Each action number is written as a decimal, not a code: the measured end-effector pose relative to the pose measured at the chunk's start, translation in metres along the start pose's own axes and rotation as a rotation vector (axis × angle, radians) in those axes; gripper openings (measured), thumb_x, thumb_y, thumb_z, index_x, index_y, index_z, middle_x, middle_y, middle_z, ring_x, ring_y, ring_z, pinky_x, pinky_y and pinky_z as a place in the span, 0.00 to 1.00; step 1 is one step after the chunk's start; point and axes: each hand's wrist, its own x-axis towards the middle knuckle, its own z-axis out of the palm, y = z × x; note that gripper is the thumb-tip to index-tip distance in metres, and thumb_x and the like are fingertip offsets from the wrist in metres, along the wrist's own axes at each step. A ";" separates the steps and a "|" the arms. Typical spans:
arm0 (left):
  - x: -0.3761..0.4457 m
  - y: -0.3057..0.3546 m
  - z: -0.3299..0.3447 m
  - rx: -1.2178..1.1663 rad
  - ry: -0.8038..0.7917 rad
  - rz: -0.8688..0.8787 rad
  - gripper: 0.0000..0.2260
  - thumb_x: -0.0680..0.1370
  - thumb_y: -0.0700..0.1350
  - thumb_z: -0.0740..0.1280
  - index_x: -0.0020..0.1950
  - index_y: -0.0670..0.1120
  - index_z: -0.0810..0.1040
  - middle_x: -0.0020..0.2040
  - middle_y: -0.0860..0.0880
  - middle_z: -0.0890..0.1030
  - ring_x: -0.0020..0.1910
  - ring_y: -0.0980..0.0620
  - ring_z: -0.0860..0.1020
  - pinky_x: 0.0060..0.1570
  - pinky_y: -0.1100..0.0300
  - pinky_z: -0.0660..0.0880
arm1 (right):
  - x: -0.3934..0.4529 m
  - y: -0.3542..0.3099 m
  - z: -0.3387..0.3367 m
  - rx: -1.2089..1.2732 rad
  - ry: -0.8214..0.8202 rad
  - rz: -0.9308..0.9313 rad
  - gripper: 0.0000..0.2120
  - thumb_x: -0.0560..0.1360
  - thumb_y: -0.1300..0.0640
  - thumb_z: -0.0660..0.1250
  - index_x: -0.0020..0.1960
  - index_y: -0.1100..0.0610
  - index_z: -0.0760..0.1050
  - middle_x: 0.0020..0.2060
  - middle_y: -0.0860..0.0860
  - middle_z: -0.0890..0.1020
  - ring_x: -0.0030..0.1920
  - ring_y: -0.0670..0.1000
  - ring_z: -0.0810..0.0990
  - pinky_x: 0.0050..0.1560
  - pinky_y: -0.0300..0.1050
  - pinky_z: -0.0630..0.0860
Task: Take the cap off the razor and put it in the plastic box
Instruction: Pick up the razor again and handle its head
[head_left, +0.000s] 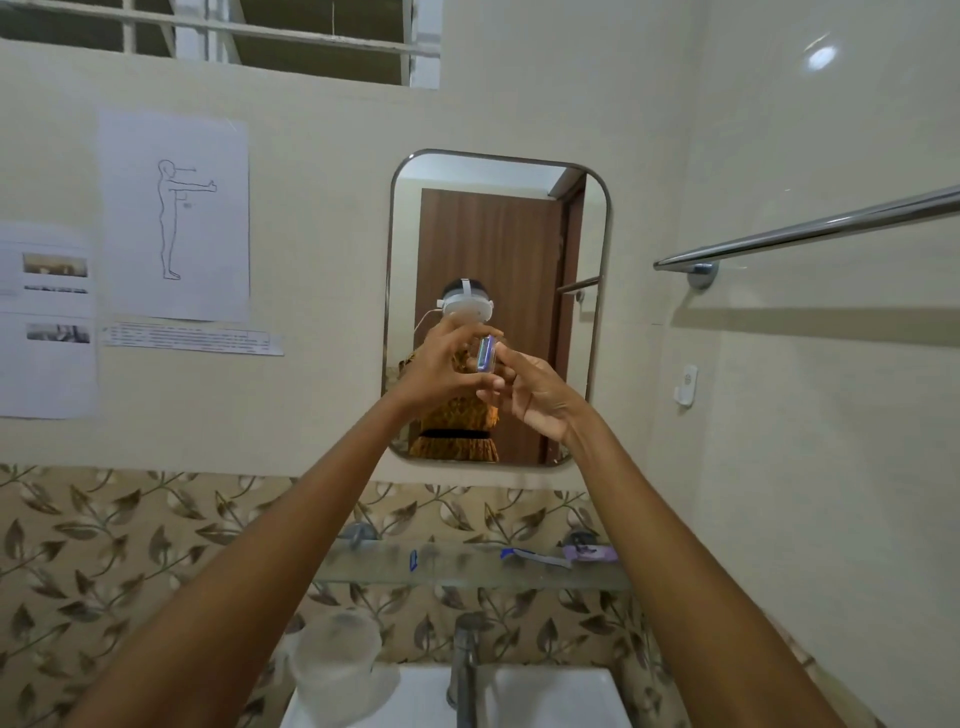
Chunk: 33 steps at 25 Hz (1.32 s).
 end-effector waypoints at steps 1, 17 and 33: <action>-0.002 0.002 0.001 -0.071 -0.015 -0.025 0.22 0.68 0.49 0.74 0.60 0.56 0.72 0.73 0.46 0.62 0.72 0.46 0.59 0.69 0.40 0.62 | -0.001 0.003 0.001 0.033 -0.003 0.005 0.14 0.76 0.54 0.64 0.59 0.59 0.74 0.42 0.51 0.86 0.41 0.45 0.83 0.43 0.40 0.82; -0.035 -0.028 0.017 0.033 0.004 -0.077 0.25 0.66 0.47 0.76 0.61 0.49 0.74 0.70 0.45 0.66 0.69 0.52 0.61 0.69 0.38 0.59 | -0.013 0.080 -0.065 -0.775 0.168 0.205 0.12 0.76 0.50 0.65 0.52 0.58 0.78 0.38 0.49 0.80 0.38 0.47 0.78 0.39 0.40 0.77; -0.075 -0.076 0.027 -0.039 -0.024 -0.258 0.25 0.66 0.52 0.75 0.61 0.60 0.71 0.72 0.49 0.64 0.67 0.57 0.60 0.65 0.50 0.59 | -0.047 0.209 -0.132 -1.540 0.145 0.431 0.11 0.75 0.59 0.62 0.55 0.57 0.79 0.52 0.58 0.82 0.52 0.58 0.79 0.48 0.48 0.73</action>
